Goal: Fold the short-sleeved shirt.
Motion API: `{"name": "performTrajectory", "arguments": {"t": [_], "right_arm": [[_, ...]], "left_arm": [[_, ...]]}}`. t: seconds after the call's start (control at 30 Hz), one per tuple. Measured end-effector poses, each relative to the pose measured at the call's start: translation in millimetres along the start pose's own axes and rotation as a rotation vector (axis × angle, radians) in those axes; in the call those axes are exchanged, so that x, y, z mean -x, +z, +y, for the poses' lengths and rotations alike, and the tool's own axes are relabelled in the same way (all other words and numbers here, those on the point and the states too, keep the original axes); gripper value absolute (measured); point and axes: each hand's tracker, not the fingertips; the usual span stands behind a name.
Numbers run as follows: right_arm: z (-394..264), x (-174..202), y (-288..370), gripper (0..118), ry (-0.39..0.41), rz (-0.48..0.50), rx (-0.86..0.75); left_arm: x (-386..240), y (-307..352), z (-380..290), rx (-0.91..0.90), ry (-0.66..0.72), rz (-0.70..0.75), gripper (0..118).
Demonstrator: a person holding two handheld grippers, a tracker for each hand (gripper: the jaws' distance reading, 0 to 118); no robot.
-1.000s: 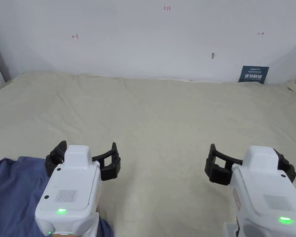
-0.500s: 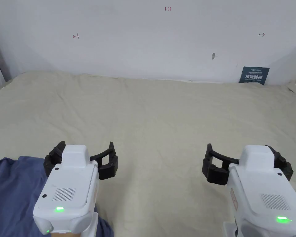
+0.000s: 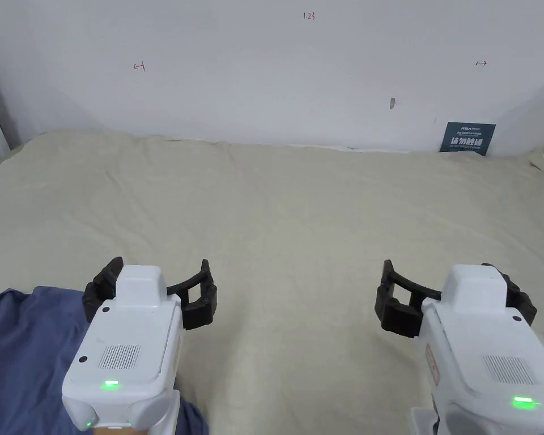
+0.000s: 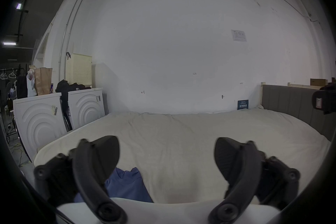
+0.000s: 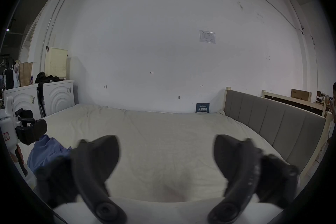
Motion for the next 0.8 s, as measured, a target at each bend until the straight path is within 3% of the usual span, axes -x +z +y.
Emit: {"name": "performTrajectory", "arguments": {"t": [0.03,0.07,0.13,0.17,0.2,0.33,0.53,0.8], "right_arm": [[-0.2,-0.1,0.6,94,-0.001,0.000,0.000],[-0.8,-0.2,0.7,76,0.000,0.000,-0.001],[-2.0,0.2,-0.1,25,0.016,-0.007,0.009],[-2.8,0.5,-0.7,9,0.021,-0.013,0.012],[-2.7,1.0,-0.8,4,0.022,-0.023,0.015],[-5.0,-2.1,-1.2,1,-0.006,-0.002,0.030],[-2.9,12.1,-8.9,1,0.018,0.045,0.024],[6.3,78.6,-30.1,1,0.031,0.224,-0.004]], "left_arm": [[-0.4,0.8,0.1,-0.001,0.002,-0.007,102],[-0.5,1.6,0.3,-0.001,0.006,-0.017,90],[-1.7,2.9,1.0,0.006,0.016,-0.044,43],[-2.8,3.2,1.4,0.009,0.016,-0.047,17],[-4.0,3.3,1.4,0.009,0.015,-0.045,1],[-2.3,6.5,1.4,0.003,0.017,-0.051,0],[17.1,8.1,1.5,0.004,0.034,-0.002,0],[89.3,28.2,-3.0,0.020,0.035,0.175,0]]}}
